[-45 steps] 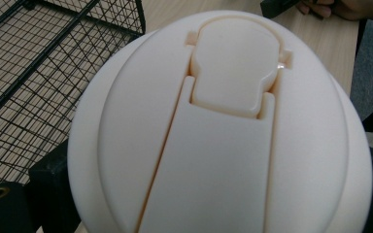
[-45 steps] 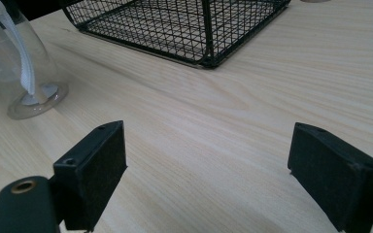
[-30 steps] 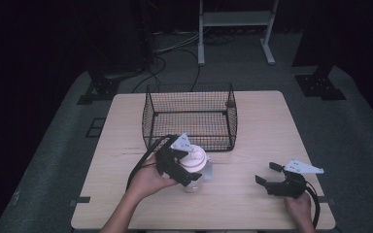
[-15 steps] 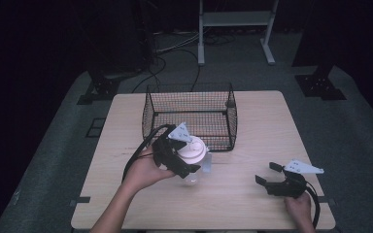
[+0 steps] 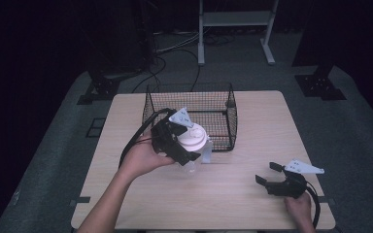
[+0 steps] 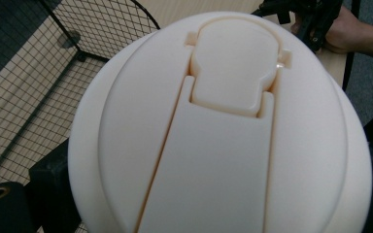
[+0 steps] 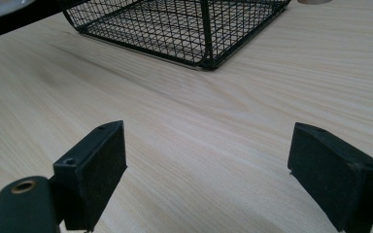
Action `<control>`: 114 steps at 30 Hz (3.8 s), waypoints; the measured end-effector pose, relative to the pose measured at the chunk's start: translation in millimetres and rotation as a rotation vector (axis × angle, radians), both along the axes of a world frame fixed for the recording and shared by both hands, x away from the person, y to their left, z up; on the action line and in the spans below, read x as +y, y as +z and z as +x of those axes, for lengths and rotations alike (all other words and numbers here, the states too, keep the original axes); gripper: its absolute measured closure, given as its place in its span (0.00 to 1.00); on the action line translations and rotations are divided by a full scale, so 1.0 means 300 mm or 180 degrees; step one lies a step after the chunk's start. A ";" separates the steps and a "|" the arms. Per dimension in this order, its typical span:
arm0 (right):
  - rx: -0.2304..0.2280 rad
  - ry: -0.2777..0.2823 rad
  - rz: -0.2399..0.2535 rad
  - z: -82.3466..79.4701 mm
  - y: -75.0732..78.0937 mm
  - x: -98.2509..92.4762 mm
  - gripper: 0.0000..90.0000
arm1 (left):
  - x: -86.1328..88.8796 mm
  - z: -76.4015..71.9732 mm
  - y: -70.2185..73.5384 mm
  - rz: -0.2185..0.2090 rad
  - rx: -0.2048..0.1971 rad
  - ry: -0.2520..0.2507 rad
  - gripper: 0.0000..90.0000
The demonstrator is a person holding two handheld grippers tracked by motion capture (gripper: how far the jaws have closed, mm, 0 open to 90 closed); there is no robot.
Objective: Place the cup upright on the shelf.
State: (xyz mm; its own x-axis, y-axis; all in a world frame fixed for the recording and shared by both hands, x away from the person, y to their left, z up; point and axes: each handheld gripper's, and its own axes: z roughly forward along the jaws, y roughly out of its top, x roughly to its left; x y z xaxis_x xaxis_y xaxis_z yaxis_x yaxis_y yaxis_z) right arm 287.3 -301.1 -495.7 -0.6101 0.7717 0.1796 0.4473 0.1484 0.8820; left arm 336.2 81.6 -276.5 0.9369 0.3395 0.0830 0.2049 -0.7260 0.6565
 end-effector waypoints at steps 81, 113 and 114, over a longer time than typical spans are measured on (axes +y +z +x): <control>-0.0045 0.0023 0.0096 -0.001 0.004 -0.011 0.14 | -0.204 0.564 0.122 0.0132 0.0299 0.0279 0.06; -0.0053 0.0002 0.0132 0.001 0.003 -0.015 0.14 | -0.204 0.664 -0.125 0.0102 0.0558 0.0530 0.06; -0.0041 0.0000 0.0135 0.000 0.004 -0.014 0.14 | -0.206 0.665 -0.133 0.0116 0.0559 0.0526 0.06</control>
